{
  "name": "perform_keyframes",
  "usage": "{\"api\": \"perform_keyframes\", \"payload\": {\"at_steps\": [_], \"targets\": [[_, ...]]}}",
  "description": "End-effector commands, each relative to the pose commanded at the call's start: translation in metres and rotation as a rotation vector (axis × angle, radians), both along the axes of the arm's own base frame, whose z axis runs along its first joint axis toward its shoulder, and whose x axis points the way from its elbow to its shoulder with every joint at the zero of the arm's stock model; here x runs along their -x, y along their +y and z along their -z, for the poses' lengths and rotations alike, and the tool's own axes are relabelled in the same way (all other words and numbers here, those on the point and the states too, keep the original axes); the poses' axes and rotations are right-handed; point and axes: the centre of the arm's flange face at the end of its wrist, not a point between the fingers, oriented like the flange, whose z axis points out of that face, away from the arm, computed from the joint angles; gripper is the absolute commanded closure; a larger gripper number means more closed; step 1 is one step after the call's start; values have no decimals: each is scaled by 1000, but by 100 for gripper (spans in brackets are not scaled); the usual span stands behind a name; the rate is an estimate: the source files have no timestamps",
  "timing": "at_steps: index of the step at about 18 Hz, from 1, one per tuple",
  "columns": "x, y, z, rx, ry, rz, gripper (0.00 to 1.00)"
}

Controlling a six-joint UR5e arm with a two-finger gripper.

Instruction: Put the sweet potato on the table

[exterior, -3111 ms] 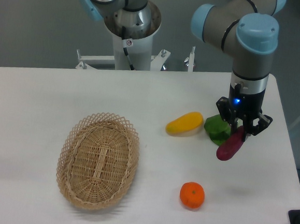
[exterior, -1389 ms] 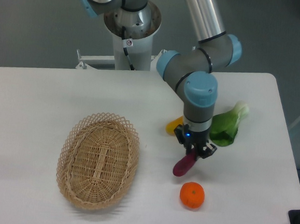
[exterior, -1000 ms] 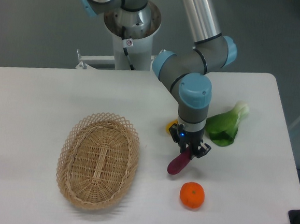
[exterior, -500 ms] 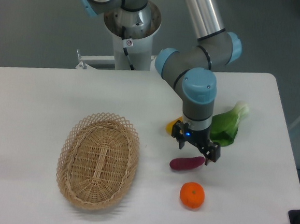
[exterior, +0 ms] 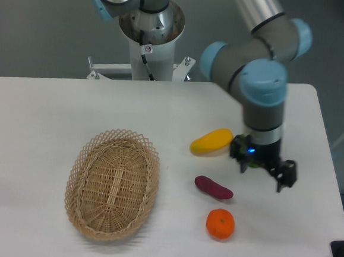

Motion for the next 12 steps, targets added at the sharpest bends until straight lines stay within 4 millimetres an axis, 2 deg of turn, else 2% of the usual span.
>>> {"api": "perform_keyframes", "payload": {"at_steps": [2,5,6,12], "targets": [[12,-25,-14,11,17,34,0],[29,-61,-25,-5,6,11,0],[31,-71,-35,-21,13,16,0],[44,-100,-38,-19,17,-1,0]]}}
